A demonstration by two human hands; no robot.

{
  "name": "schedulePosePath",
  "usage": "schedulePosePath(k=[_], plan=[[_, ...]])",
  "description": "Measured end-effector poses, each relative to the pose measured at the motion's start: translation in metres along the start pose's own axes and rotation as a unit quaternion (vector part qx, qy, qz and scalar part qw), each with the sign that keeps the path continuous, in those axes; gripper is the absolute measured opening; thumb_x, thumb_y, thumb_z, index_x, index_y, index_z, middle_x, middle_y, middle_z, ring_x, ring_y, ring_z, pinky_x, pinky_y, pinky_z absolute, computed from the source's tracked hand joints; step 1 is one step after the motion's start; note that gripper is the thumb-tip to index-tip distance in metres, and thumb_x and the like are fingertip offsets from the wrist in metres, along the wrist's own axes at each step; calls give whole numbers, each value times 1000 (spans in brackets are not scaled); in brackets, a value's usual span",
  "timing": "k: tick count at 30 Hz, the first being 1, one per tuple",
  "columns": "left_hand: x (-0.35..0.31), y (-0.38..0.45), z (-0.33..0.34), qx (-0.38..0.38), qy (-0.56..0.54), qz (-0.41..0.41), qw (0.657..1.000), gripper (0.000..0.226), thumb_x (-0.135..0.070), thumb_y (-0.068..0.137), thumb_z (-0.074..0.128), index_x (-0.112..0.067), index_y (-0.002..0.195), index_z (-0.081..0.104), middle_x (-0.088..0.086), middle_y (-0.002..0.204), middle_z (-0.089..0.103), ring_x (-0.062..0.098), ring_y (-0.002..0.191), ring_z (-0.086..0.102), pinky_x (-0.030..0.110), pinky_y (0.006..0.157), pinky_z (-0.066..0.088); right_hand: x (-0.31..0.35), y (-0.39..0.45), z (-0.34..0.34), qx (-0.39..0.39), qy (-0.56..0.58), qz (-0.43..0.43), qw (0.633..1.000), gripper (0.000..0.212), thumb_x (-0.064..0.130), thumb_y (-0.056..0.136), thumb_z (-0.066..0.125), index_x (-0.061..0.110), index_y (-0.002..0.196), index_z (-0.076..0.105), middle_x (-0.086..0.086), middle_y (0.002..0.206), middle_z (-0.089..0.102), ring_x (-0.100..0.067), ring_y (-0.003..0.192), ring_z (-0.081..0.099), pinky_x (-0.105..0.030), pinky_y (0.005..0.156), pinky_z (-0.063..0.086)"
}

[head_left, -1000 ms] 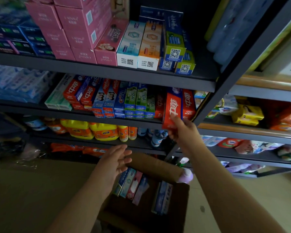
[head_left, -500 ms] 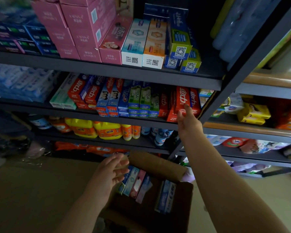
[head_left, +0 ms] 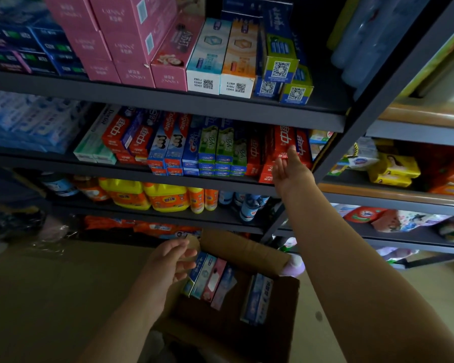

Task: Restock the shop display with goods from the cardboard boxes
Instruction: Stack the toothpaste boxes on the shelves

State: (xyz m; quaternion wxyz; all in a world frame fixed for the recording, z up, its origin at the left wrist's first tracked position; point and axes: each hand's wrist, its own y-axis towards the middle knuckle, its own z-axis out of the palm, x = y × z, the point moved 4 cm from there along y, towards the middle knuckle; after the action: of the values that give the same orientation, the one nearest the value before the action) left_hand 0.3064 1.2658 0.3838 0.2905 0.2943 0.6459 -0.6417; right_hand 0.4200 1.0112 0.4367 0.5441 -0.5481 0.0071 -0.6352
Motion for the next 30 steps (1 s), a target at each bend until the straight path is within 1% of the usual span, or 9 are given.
schedulePosePath(k=[4,6,8,11,15,18,23,27,30], plan=[[11,4,-5,-1,25,-2,1000,16,-20,99,47,-20,107,60,4,99,69,20,88,65,31,74,47,-4,6,-13,1,5,-15,1000,37,20,101,46,7,136,47,-8,142,50,-20,129,51,-24,97,44],[19,7,-8,-5,35,-6,999,15,-20,99,47,-21,106,60,4,99,69,19,87,64,31,73,46,-13,0,-27,-13,9,-27,1000,20,19,98,52,11,116,58,-7,120,64,-15,103,66,-24,83,51],[28,11,-12,-10,41,-15,999,14,-20,99,47,-23,104,60,3,98,68,19,86,64,31,72,46,-31,-10,-49,-38,-67,-51,996,5,18,95,59,15,91,60,-1,85,67,-10,74,64,-23,65,50],[43,19,-19,-24,53,-29,998,12,-19,98,49,-24,101,60,1,94,68,16,83,64,30,70,46,-73,-25,-84,-37,-154,-53,986,16,10,94,56,16,80,59,0,68,61,-10,61,56,-21,56,45],[65,29,-29,-30,80,-47,995,8,-21,96,52,-23,97,60,2,91,66,16,78,61,33,75,47,-133,-34,-130,-46,-276,-17,960,15,6,92,58,17,81,62,6,57,61,-8,55,54,-17,50,42],[83,40,-35,-15,117,-67,991,10,-22,97,50,-22,102,59,2,95,64,15,80,58,29,72,45,-178,-34,-156,-48,-327,20,944,7,10,91,62,17,88,62,0,75,66,-11,66,59,-19,55,44],[113,70,-42,12,175,-85,981,12,-21,98,48,-28,92,55,0,93,61,11,77,55,22,63,41,-249,-23,-198,-97,-343,112,927,9,15,90,64,23,90,61,-8,95,66,-17,79,62,-30,66,48],[146,107,-42,38,217,-84,972,10,-25,98,48,-25,101,58,-1,94,63,11,78,57,23,67,44,-295,0,-227,-126,-350,170,913,11,17,91,64,18,100,58,-4,97,61,-17,84,61,-27,66,49],[177,143,-35,55,231,-91,967,10,-26,98,47,-26,104,56,-4,95,62,10,81,58,23,68,45,-332,34,-248,-128,-366,194,901,6,17,91,63,19,92,57,-6,93,62,-17,81,61,-26,64,50]])
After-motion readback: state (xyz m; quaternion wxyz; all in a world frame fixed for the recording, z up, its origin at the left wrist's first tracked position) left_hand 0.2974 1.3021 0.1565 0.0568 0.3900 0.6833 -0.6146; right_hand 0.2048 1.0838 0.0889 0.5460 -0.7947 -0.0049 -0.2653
